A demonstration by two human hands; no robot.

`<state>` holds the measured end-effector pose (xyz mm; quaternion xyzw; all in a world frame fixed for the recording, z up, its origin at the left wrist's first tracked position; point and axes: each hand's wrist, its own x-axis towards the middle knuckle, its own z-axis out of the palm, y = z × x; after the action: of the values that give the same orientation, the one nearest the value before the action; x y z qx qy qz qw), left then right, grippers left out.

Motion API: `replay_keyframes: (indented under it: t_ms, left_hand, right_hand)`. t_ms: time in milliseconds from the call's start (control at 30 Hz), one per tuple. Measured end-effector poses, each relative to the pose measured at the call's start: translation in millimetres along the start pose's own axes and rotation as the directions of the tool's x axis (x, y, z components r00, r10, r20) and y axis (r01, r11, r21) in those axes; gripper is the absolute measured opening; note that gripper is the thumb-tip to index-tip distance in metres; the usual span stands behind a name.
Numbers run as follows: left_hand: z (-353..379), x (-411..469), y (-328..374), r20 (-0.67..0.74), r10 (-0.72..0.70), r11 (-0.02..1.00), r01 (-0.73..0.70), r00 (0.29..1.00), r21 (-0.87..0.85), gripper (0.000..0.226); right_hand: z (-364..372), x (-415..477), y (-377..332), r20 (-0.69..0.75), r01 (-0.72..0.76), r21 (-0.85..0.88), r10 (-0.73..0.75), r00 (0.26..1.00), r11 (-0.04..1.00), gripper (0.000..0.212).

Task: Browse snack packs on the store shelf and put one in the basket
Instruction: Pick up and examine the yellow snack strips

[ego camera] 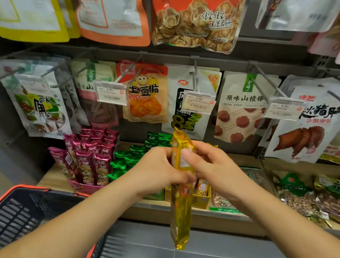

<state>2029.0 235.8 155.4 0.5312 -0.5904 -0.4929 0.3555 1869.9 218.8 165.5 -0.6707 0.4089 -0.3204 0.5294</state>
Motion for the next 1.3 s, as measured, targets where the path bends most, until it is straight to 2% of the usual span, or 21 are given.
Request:
replay_keyframes:
  t_ms: [67, 133, 233, 333, 400, 500, 633, 667, 733, 800, 833, 867, 900, 933, 1000, 1067, 1133, 1233, 1300]
  left_hand:
    - [7.3, -1.1, -4.0, 0.032, 0.018, 0.998, -0.019, 0.999, 0.059, 0.026]
    - [12.3, -0.9, -7.9, 0.015, 0.033, 0.999, -0.034, 0.999, 0.035, 0.025]
    - [14.5, 0.3, -18.9, 0.013, -0.022, 1.0, 0.022, 1.0, -0.008, 0.023]
    - [14.6, -1.1, -29.5, 0.128, -0.125, 0.991, 0.118, 0.984, 0.059, 0.032]
    - [12.1, -2.0, -33.9, 0.205, -0.161, 0.986, 0.148, 0.965, 0.079, 0.037]
    - [3.6, -4.8, -38.3, 0.277, -0.158, 0.984, 0.128, 0.948, 0.122, 0.029]
    - [-6.9, -7.3, -41.3, 0.224, -0.174, 0.967, 0.123, 0.959, 0.223, 0.046]
    - [-7.7, -7.8, -39.6, 0.209, -0.155, 0.959, 0.096, 0.966, 0.268, 0.044]
    - [-9.1, -9.5, -37.5, 0.146, -0.078, 0.875, -0.003, 0.986, 0.485, 0.039]
    - [-10.2, -10.7, -35.8, 0.091, 0.054, 0.639, -0.105, 0.994, 0.762, 0.041]
    - [-10.6, -10.5, -35.9, 0.08, 0.112, 0.536, -0.128, 0.991, 0.834, 0.042]
    - [-11.8, -9.6, -37.0, 0.069, 0.141, 0.506, -0.131, 0.988, 0.853, 0.044]
    - [-13.5, -8.9, -36.9, 0.055, 0.138, 0.535, -0.121, 0.989, 0.836, 0.046]
    - [-16.1, -8.3, -35.1, 0.037, 0.115, 0.619, -0.1, 0.993, 0.779, 0.046]
    - [-21.6, -6.2, -30.0, 0.008, 0.08, 0.827, -0.071, 0.997, 0.558, 0.042]
    - [-26.2, -4.0, -26.0, -0.029, 0.08, 0.954, -0.068, 0.996, 0.291, 0.032]
    - [-28.8, -2.8, -25.2, -0.067, 0.058, 0.986, -0.047, 0.996, 0.158, 0.034]
    - [-30.9, -2.4, -27.8, -0.002, -0.006, 0.986, 0.006, 1.0, 0.164, 0.039]
    - [-33.0, -1.3, -30.4, 0.029, -0.052, 0.982, 0.046, 0.998, 0.185, 0.029]
  right_hand:
    - [-1.7, -0.4, 1.1, 0.001, 0.014, -0.011, -0.014, 1.0, 1.0, 0.028]
    - [-4.9, -1.0, 3.7, -0.059, 0.035, 0.054, -0.032, 0.998, 0.998, 0.022]
    - [-22.0, -0.5, 3.7, -0.17, 0.041, 0.265, 0.005, 0.985, 0.964, 0.035]
    - [-42.2, -3.8, 5.4, -0.212, 0.032, 0.396, 0.057, 0.976, 0.918, 0.042]
    - [-50.0, -6.3, 8.7, -0.215, 0.01, 0.417, 0.088, 0.973, 0.909, 0.042]
    - [-61.4, -8.7, 12.2, -0.246, 0.024, 0.459, 0.101, 0.964, 0.888, 0.029]
    - [-76.1, -9.3, 19.2, -0.263, -0.021, 0.472, 0.163, 0.951, 0.882, 0.01]
    - [-78.8, -9.3, 21.3, -0.242, -0.052, 0.479, 0.189, 0.952, 0.876, 0.009]
    - [-82.7, -9.2, 24.0, -0.191, -0.119, 0.498, 0.242, 0.951, 0.859, 0.01]
    - [-85.5, -8.9, 27.1, -0.151, -0.192, 0.484, 0.297, 0.943, 0.854, 0.017]
    - [-86.6, -8.8, 30.0, -0.137, -0.228, 0.453, 0.321, 0.937, 0.862, 0.019]
    - [-87.2, -8.9, 32.7, -0.13, -0.259, 0.416, 0.339, 0.932, 0.872, 0.019]
    - [-87.8, -8.8, 35.7, -0.136, -0.276, 0.389, 0.351, 0.927, 0.879, 0.018]
    - [-88.7, -8.6, 37.5, -0.146, -0.281, 0.385, 0.359, 0.922, 0.879, 0.017]
    - [-91.7, -8.1, 39.1, -0.168, -0.262, 0.436, 0.364, 0.916, 0.861, 0.019]
    - [-94.1, -7.4, 38.1, -0.177, -0.223, 0.513, 0.356, 0.917, 0.829, 0.021]
    - [-94.1, -7.0, 37.2, -0.164, -0.195, 0.565, 0.341, 0.926, 0.802, 0.022]
    - [-92.3, -5.9, 36.5, -0.147, -0.189, 0.585, 0.333, 0.932, 0.788, 0.027]
    - [-90.6, -5.4, 34.8, -0.135, -0.181, 0.604, 0.324, 0.936, 0.776, 0.021]
